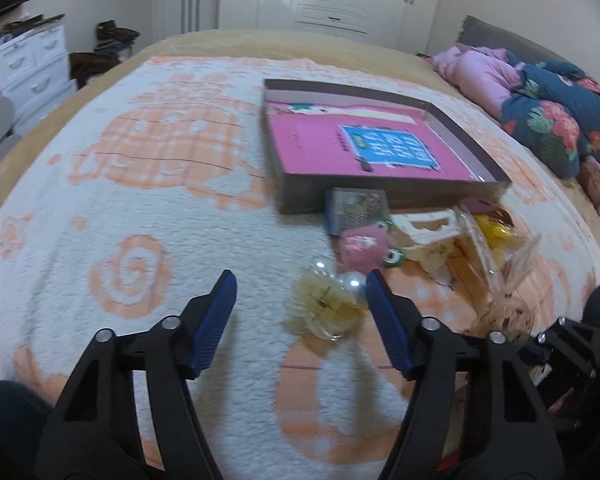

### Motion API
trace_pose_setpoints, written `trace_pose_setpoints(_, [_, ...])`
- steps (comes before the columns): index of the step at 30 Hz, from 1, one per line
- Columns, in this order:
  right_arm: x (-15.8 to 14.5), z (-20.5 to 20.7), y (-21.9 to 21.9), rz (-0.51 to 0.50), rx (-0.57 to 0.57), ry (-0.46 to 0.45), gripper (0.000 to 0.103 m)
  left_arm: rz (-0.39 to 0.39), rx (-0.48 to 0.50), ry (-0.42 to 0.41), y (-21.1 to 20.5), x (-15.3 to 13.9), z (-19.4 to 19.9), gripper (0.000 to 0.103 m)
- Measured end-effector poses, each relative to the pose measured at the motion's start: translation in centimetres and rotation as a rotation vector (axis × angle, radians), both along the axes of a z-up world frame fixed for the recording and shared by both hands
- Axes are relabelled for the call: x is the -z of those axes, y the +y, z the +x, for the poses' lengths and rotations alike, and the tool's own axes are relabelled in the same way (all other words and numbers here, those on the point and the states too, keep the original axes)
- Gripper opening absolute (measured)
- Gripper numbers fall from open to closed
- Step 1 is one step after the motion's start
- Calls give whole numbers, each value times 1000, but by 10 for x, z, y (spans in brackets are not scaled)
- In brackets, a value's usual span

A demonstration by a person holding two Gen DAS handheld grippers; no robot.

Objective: Organize jewelry
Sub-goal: 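Grasp the sheer pink bow with the right tool while the left tool grasps the clear claw clip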

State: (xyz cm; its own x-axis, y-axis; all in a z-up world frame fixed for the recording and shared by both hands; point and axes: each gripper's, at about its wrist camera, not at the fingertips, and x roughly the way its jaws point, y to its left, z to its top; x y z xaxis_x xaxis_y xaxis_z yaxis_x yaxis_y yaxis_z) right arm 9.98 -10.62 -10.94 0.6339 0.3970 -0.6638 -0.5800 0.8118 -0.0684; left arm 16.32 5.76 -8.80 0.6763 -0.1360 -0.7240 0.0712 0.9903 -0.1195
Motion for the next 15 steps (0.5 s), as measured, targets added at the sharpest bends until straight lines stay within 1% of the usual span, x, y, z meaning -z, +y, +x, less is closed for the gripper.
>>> trace_pose_setpoints(1, [-3,1,-4,11,8,-2,27,-4,19,3,-3,2,1,53])
trace_pose_setpoints(4, [-9,2,-14,30,35,-10,27,16,38,15,-12,6,5,51])
trace_pose_setpoints(5, [-11,3,-16,35,41,-12,26,15,47,22,-14,7,6,45])
trace_pose_setpoints(6, [-14,4,-20,44,48,-17,26,12,51,23,-16,8,7,41])
trace_pose_setpoints(15, [-37,13,-41,99,98,-65,26,23,77,-1,-20,5,3,40])
